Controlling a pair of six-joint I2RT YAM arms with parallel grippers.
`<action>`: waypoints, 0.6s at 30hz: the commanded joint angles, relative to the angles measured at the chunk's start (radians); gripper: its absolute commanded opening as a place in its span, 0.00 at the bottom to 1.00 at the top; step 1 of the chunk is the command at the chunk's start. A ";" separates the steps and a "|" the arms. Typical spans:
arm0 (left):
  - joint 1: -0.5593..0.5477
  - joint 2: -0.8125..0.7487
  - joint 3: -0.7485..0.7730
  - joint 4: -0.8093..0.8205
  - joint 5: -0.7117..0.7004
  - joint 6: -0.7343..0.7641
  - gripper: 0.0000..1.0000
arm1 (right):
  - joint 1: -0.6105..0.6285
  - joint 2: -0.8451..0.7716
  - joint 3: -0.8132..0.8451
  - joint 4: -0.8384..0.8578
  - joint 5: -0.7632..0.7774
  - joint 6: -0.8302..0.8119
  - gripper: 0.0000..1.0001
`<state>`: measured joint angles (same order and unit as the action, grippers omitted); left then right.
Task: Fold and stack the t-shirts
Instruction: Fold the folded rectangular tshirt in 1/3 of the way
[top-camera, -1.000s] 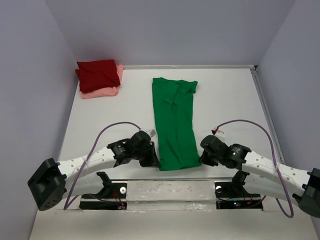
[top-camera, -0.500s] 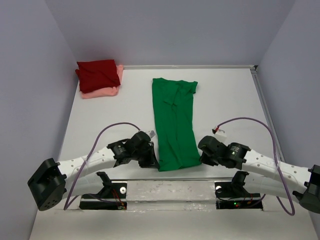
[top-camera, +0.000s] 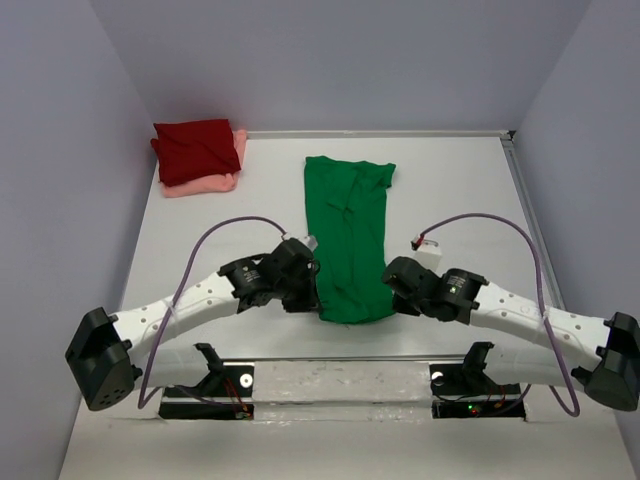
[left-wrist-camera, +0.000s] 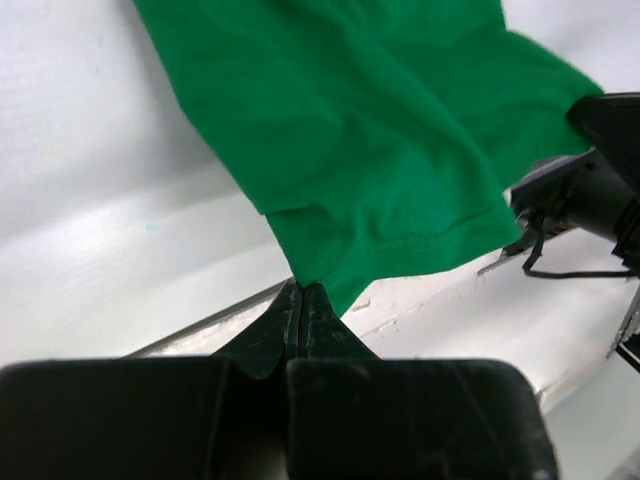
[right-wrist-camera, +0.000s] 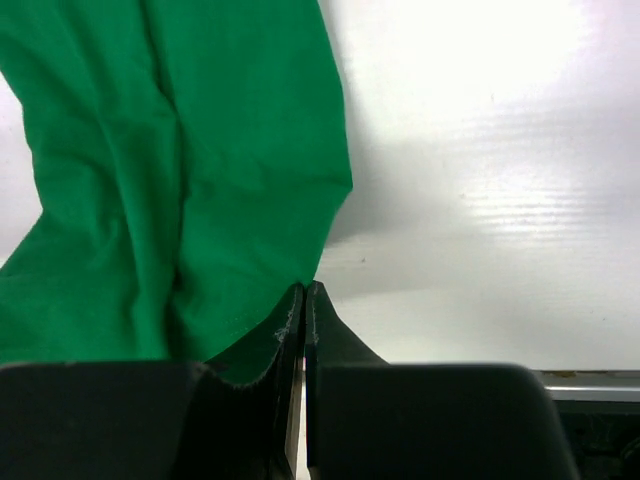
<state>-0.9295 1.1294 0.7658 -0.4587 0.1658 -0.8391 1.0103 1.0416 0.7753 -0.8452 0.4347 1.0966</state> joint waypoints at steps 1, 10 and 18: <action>0.017 0.069 0.154 -0.095 -0.100 0.105 0.00 | 0.010 0.092 0.171 -0.014 0.172 -0.144 0.00; 0.270 0.338 0.548 -0.176 -0.189 0.356 0.00 | -0.261 0.377 0.471 0.156 0.093 -0.541 0.00; 0.434 0.604 0.753 -0.152 -0.091 0.477 0.00 | -0.413 0.558 0.623 0.224 -0.010 -0.690 0.00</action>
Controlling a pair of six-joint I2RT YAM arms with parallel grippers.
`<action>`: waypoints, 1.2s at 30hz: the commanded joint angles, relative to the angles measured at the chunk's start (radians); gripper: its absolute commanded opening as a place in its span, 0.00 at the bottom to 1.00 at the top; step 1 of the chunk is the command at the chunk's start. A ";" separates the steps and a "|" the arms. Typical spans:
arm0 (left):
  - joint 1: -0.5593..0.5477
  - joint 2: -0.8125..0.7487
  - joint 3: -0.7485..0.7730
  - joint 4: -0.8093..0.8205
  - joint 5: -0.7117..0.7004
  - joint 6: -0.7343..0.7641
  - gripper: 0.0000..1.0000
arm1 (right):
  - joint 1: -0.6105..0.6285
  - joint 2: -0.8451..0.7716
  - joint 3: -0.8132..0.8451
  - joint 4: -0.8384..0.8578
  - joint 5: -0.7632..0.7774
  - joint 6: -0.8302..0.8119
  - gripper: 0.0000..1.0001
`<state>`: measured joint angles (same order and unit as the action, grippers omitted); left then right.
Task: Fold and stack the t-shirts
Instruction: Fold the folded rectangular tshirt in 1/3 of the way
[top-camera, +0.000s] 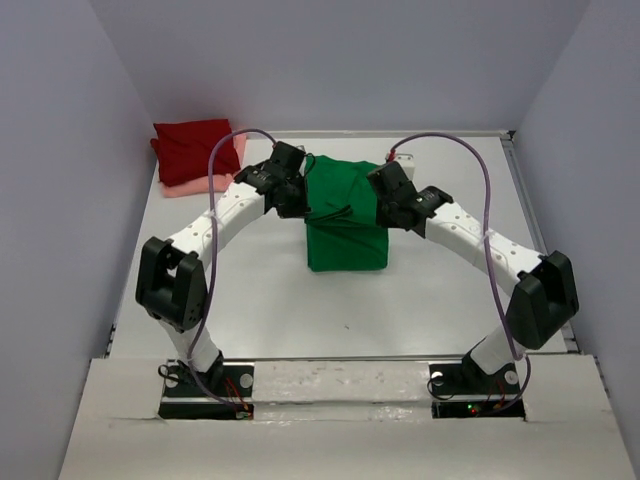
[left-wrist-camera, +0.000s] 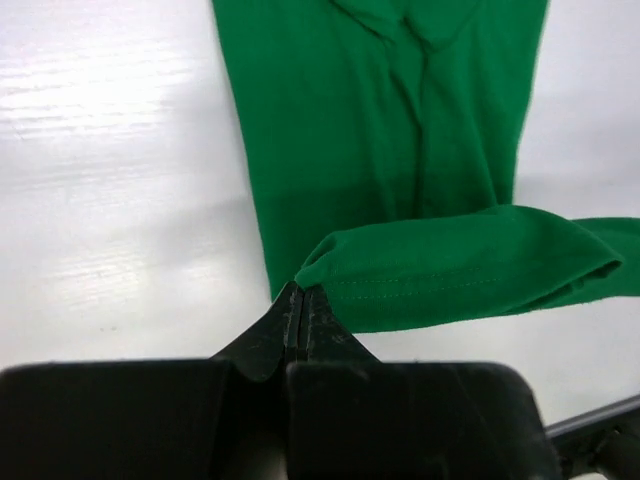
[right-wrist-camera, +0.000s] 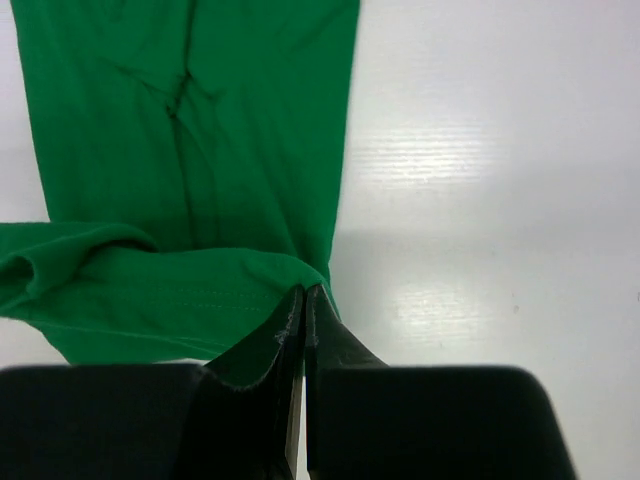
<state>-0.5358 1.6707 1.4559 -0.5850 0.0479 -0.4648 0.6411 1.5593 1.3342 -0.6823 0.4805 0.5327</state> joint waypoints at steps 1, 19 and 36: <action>0.046 0.078 0.067 -0.016 0.046 0.106 0.00 | -0.044 0.054 0.071 0.070 -0.068 -0.138 0.00; 0.111 0.319 0.317 -0.082 0.118 0.175 0.00 | -0.175 0.372 0.295 0.142 -0.250 -0.269 0.00; 0.126 0.491 0.460 -0.113 0.155 0.195 0.00 | -0.205 0.498 0.401 0.099 -0.258 -0.274 0.00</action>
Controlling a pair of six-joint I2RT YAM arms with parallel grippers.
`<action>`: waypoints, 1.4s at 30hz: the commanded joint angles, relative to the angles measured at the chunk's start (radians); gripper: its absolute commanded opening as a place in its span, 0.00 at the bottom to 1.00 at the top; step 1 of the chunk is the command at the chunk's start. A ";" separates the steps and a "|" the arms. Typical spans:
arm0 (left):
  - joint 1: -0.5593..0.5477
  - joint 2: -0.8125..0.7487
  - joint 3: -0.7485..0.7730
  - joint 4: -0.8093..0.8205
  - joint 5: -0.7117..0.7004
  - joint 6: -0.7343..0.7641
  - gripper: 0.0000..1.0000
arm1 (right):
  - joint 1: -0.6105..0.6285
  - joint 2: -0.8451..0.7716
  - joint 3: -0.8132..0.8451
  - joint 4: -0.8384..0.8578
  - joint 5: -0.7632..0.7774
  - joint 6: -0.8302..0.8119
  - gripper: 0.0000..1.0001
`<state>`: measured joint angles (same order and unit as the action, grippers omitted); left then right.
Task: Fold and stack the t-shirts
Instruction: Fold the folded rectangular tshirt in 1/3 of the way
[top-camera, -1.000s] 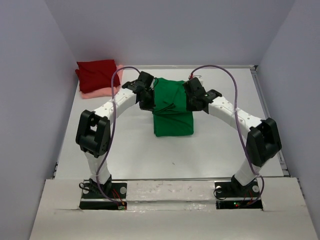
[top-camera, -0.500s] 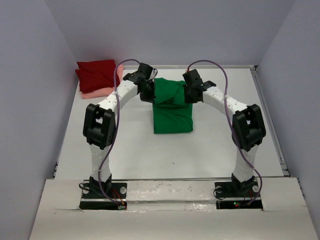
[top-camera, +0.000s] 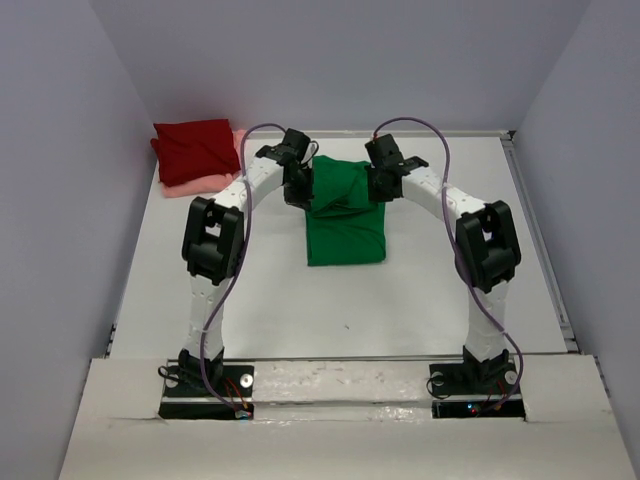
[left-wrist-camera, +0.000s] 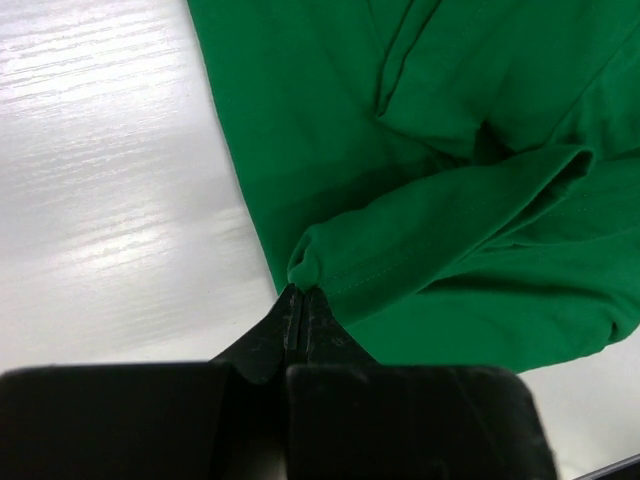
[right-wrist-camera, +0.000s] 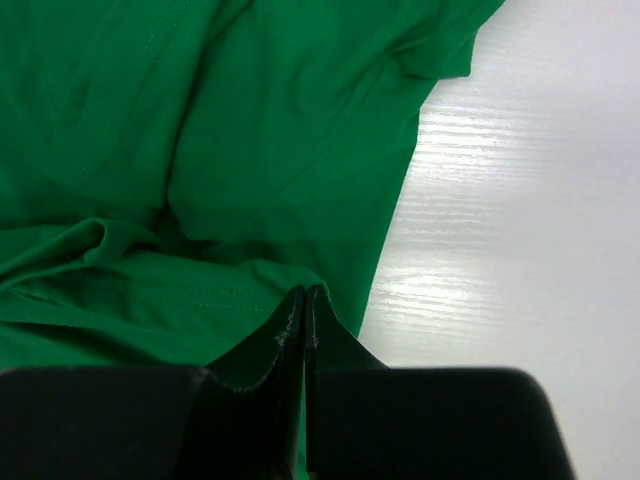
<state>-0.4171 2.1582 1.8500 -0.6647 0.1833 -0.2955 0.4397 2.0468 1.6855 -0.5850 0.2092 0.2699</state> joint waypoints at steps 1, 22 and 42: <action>0.009 0.008 0.074 -0.039 0.019 0.024 0.00 | -0.004 0.012 0.046 0.004 0.021 0.001 0.00; 0.001 0.069 0.253 -0.053 -0.021 0.052 0.00 | -0.044 0.118 0.229 0.005 0.061 -0.138 0.59; 0.000 0.172 0.359 -0.078 -0.116 -0.024 0.63 | -0.004 -0.068 0.066 -0.004 -0.154 -0.135 0.00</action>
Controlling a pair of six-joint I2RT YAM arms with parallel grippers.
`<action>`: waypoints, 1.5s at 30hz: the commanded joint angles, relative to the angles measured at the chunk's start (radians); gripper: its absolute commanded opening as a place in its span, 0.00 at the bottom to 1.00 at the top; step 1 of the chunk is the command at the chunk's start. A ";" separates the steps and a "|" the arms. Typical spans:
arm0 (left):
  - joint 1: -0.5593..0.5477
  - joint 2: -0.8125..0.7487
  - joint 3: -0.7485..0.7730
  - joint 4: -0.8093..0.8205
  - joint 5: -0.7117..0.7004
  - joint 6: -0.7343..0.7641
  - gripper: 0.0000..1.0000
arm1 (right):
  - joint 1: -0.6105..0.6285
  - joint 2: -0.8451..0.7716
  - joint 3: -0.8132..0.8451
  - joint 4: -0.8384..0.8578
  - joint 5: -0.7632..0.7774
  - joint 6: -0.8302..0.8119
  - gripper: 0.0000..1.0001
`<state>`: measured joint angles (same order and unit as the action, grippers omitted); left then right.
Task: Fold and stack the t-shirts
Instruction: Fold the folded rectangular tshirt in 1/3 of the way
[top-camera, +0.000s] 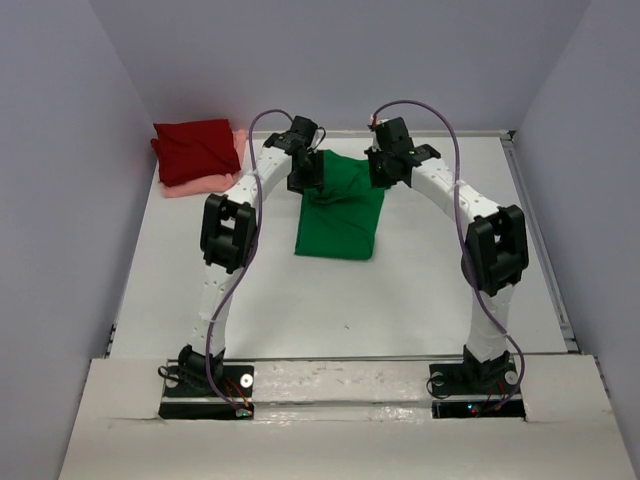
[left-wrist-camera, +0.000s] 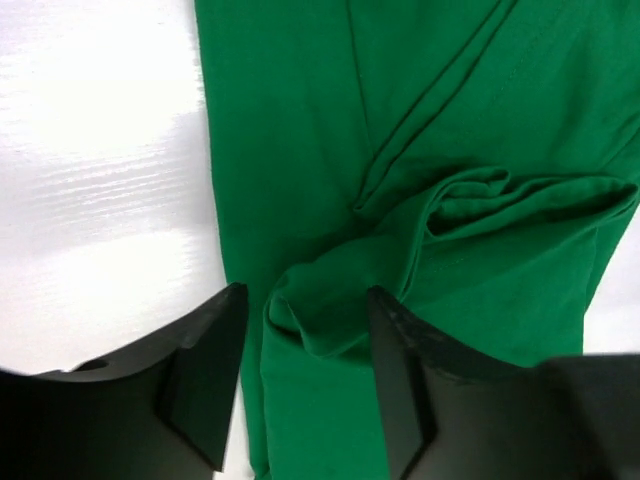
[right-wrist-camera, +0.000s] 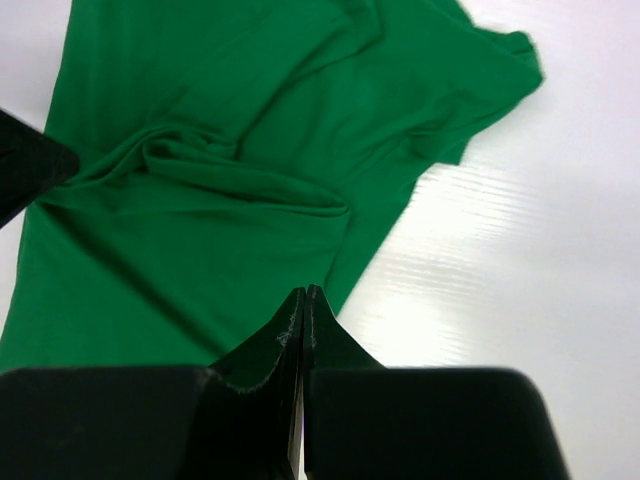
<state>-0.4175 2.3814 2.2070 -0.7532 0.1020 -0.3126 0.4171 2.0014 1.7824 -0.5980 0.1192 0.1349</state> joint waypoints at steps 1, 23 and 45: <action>0.000 -0.063 -0.006 0.015 -0.056 -0.006 0.64 | 0.019 -0.023 -0.034 0.007 -0.076 0.002 0.00; -0.058 -0.479 -0.418 0.069 -0.233 -0.074 0.69 | 0.040 0.203 0.074 0.015 -0.136 -0.003 0.00; -0.112 -0.265 -0.308 0.129 -0.107 -0.071 0.67 | 0.028 0.456 0.420 -0.095 -0.032 -0.003 0.00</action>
<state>-0.5228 2.1212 1.8084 -0.6182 -0.0177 -0.3866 0.4522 2.4073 2.1246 -0.6464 0.0792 0.1307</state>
